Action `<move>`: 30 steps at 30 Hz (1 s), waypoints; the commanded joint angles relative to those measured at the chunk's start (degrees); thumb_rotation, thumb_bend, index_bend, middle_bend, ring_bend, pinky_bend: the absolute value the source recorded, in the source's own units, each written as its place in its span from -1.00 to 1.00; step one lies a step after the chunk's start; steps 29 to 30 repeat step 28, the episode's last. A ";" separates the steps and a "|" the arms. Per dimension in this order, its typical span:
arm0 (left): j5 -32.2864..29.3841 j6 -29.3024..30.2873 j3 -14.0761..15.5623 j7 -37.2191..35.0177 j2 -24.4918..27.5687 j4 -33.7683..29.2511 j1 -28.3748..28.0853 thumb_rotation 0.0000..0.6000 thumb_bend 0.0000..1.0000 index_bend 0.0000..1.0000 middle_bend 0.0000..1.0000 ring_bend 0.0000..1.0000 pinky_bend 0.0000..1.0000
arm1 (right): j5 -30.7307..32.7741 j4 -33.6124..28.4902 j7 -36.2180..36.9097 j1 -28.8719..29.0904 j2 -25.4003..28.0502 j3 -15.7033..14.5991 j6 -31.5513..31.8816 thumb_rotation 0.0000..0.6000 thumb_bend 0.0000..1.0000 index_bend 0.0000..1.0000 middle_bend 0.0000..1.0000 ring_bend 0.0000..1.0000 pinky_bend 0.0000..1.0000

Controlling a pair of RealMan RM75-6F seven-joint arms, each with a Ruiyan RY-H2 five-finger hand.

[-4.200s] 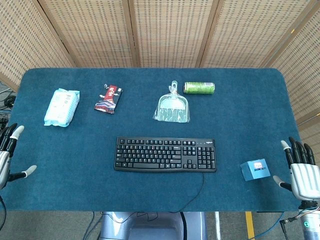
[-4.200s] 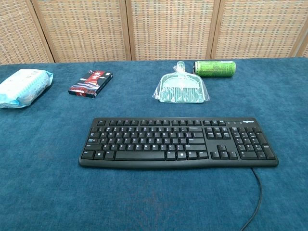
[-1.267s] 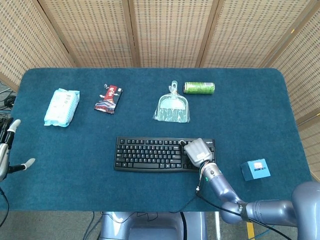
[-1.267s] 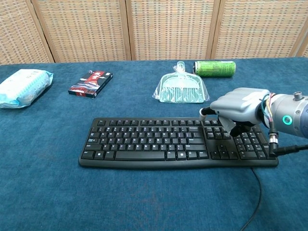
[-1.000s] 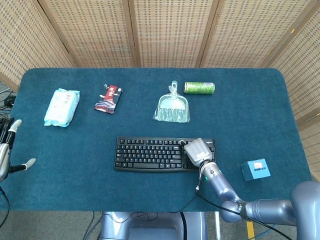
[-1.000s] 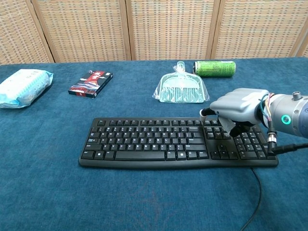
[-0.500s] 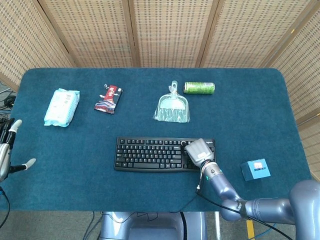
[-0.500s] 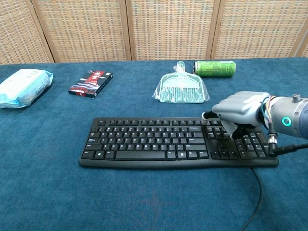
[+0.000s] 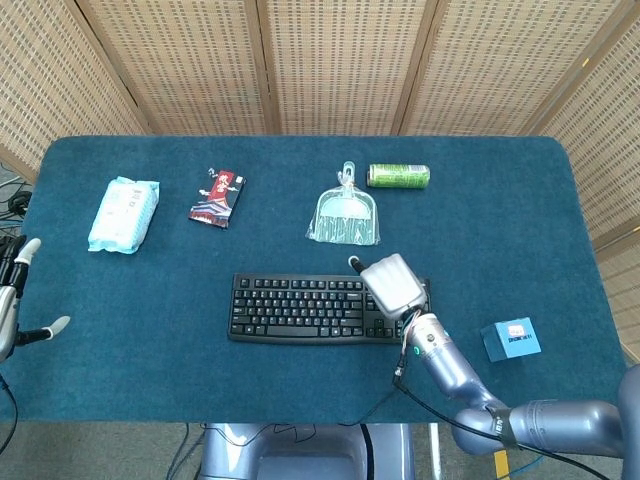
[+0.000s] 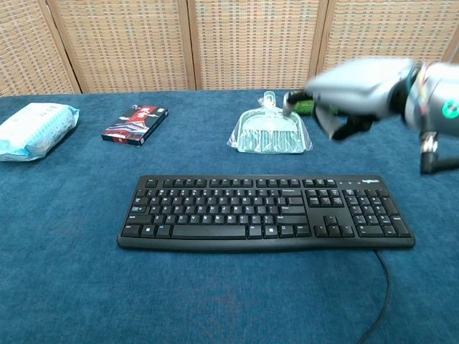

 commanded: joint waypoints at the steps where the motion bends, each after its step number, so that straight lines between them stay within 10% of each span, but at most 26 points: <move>1: 0.10 0.03 0.05 -0.04 0.03 0.02 0.03 1.00 -1.00 -1.00 -1.00 -1.00 -1.00 | -3.61 -2.21 2.01 -1.35 2.83 1.43 2.68 1.00 1.00 -0.63 0.27 1.00 1.00; 6: 0.97 -0.14 0.75 -0.36 -0.08 0.84 0.24 1.00 -1.00 -1.00 -1.00 -1.00 -1.00 | -19.65 3.09 15.05 -9.22 6.29 0.60 13.72 1.00 0.92 -0.65 0.03 0.69 0.80; 10: 1.98 0.17 1.22 -1.50 -0.14 1.44 0.62 1.00 -1.00 -1.00 -1.00 -1.00 -1.00 | -27.89 11.65 25.21 -16.62 7.81 -3.92 19.71 1.00 -0.61 -0.92 -0.76 -0.66 -0.31; 12: 2.63 0.57 1.49 -1.94 -0.28 1.77 0.90 1.00 -1.00 -1.00 -1.00 -1.00 -1.00 | -29.57 14.43 30.16 -20.38 8.19 -5.46 22.26 1.00 -0.96 -0.97 -0.95 -0.92 -0.56; 30: 7.25 3.50 3.44 -4.07 -3.73 7.17 2.73 1.00 -1.00 -1.00 -1.00 -1.00 -1.00 | -31.31 23.16 46.11 -38.69 5.04 -9.59 29.11 1.00 -1.00 -1.00 -1.00 -1.00 -0.97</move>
